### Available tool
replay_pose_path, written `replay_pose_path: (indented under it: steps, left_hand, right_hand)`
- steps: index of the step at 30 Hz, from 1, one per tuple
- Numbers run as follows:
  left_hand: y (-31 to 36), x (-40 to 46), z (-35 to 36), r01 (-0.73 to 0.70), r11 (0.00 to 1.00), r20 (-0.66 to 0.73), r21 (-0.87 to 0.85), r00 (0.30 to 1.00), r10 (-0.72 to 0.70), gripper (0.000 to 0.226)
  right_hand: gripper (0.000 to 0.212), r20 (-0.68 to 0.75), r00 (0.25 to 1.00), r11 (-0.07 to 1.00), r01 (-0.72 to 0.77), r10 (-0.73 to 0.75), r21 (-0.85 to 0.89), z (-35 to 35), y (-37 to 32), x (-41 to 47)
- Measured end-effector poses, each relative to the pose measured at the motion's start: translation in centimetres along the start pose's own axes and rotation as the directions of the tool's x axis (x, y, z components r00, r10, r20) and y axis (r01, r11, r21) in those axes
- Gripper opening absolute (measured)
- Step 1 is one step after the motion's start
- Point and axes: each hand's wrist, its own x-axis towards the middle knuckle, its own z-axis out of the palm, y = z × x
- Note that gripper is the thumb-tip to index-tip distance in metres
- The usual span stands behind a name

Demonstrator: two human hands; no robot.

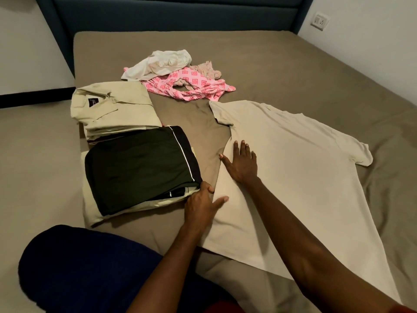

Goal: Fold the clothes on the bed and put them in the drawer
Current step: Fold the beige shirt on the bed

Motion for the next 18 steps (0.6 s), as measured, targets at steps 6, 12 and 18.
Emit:
replay_pose_path:
  steps: [6,12,18]
  left_hand:
    - [-2.3,-0.6,-0.9,0.055,0.994,0.213,-0.095,0.976,-0.033,0.043]
    - [-3.1,-2.1,-1.6,0.205,0.907,0.270,-0.367,0.957,-0.107,0.030]
    - [-3.0,-3.4,-3.1,0.176,0.959,0.343,-0.224,0.935,-0.092,0.038]
  right_hand:
    - [0.088,-0.068,0.997,0.999,0.048,-0.046,0.025,1.3,-0.2,-6.1]
    - [0.090,-0.052,0.999,0.993,0.009,-0.003,0.114,0.9,-1.6,-12.8]
    - [0.090,-0.045,0.998,0.999,-0.045,0.044,-0.016,2.0,-3.5,-19.0]
